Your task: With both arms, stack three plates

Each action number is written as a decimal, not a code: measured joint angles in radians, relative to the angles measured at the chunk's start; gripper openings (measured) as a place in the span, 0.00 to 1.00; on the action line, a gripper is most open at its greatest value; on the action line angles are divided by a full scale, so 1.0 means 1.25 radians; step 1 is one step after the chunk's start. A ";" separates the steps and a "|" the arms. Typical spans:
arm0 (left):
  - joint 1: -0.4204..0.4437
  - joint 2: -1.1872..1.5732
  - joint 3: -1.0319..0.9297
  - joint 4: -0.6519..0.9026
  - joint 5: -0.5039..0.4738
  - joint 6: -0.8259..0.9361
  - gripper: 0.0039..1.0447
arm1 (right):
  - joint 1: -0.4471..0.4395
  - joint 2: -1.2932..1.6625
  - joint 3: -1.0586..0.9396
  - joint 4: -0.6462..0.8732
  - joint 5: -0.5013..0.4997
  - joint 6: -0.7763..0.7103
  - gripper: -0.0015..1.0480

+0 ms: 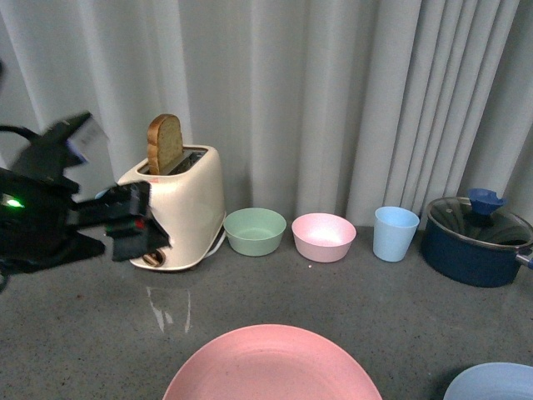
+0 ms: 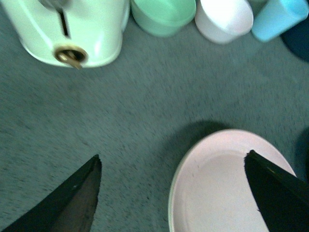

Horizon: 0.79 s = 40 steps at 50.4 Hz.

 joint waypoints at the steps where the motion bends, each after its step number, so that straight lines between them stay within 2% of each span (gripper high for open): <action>1: 0.002 -0.006 -0.005 0.006 -0.001 0.000 0.91 | 0.000 0.000 0.000 0.000 0.000 0.000 0.93; 3: 0.006 -0.026 -0.016 0.018 -0.004 0.001 0.95 | 0.000 0.000 0.000 0.000 0.000 0.000 0.93; 12: 0.007 -0.035 -0.022 0.023 -0.003 0.000 0.94 | 0.000 0.000 0.000 0.000 0.000 0.000 0.93; 13: 0.003 -0.030 -0.030 0.039 -0.021 0.008 0.93 | 0.000 0.000 0.000 0.000 0.000 0.000 0.93; 16: -0.009 -0.019 -0.093 0.228 -0.139 0.037 0.85 | 0.000 0.000 0.000 0.000 0.000 0.000 0.93; 18: -0.013 -0.018 -0.172 0.416 -0.232 0.063 0.76 | 0.000 0.000 0.000 0.000 -0.001 0.000 0.93; 19: -0.011 -0.023 -0.215 0.508 -0.260 0.071 0.71 | 0.000 0.000 0.000 0.000 0.000 0.000 0.93; 22: 0.002 -0.062 -0.302 0.668 -0.276 0.085 0.57 | 0.000 0.000 0.000 0.000 0.000 0.000 0.93; 26: 0.013 -0.124 -0.359 0.713 -0.275 0.090 0.44 | 0.000 0.000 0.000 0.000 0.000 0.000 0.93; 38: 0.029 -0.251 -0.496 0.713 -0.248 0.097 0.03 | 0.000 0.000 0.000 0.000 0.000 0.000 0.93; 40: 0.033 -0.263 -0.511 0.717 -0.245 0.101 0.03 | 0.000 0.000 0.000 0.000 0.000 0.000 0.93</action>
